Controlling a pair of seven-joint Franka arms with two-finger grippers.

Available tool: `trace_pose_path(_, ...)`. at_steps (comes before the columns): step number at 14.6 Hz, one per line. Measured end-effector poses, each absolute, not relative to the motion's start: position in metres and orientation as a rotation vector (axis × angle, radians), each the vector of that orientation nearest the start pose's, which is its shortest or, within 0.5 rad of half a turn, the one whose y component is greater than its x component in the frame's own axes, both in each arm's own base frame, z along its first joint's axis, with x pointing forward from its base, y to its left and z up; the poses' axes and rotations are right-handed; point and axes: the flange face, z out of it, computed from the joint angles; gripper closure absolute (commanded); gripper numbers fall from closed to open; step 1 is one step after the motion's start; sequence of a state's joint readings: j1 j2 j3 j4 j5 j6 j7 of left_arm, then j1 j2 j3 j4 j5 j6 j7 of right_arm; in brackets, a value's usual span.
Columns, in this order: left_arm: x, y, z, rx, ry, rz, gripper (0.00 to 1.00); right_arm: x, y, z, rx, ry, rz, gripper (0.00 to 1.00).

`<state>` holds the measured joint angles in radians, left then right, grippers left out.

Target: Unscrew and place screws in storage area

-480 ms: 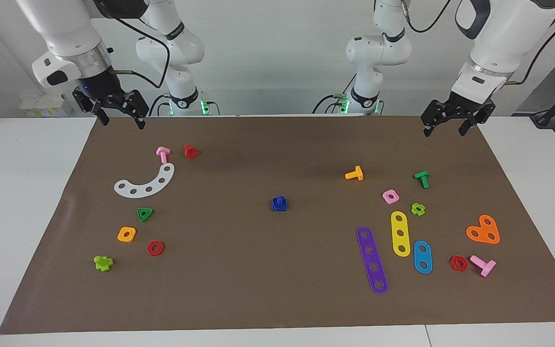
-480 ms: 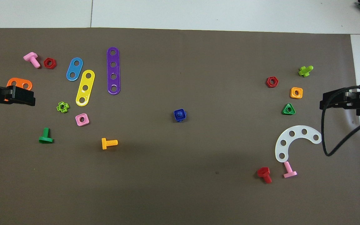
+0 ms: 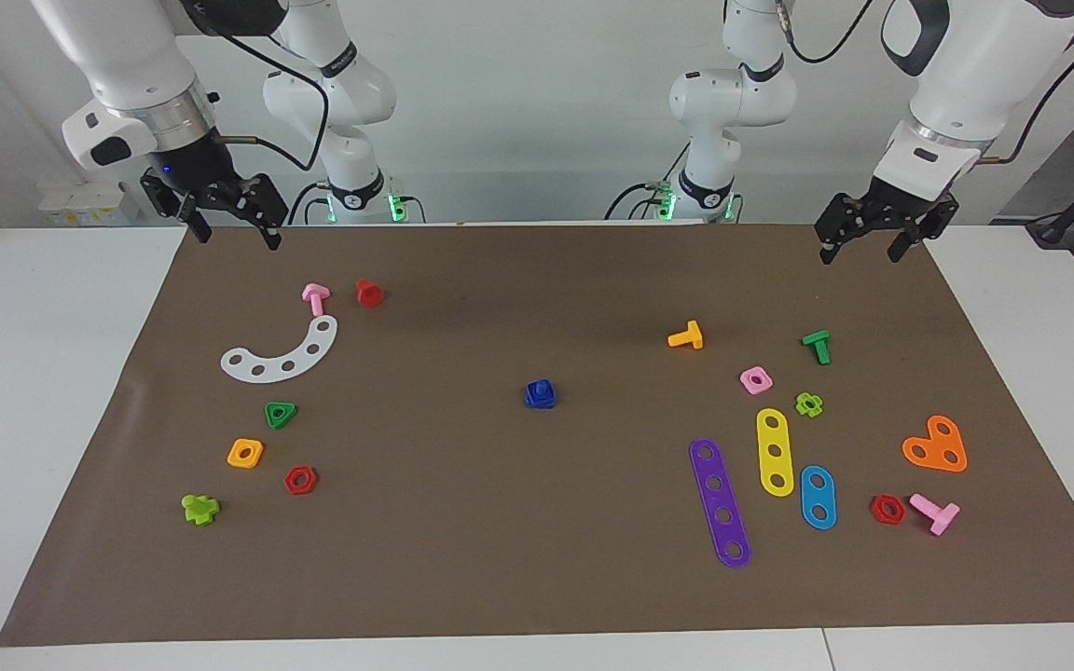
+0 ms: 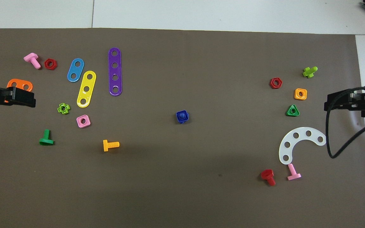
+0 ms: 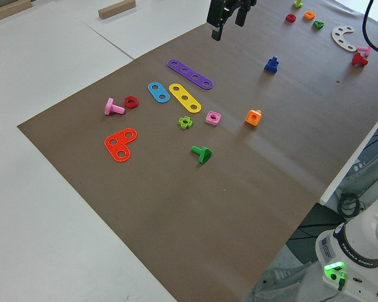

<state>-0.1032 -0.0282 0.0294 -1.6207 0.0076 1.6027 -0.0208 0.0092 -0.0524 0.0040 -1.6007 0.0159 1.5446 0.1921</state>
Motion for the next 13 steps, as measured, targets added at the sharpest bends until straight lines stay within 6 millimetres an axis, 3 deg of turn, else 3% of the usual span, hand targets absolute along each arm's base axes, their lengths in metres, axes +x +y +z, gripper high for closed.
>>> trace_pose_path(8, 0.545, -0.056, 0.616, -3.186, 0.076, 0.005, 0.04, 0.535, 0.009, 0.637, -3.114, 0.279, 0.008, 0.0)
trace_pose_path(13, 0.541, -0.112, 0.614, -3.21, 0.073, -0.01, 0.04, 0.535, 0.009, 0.637, -3.114, 0.279, 0.008, 0.0)
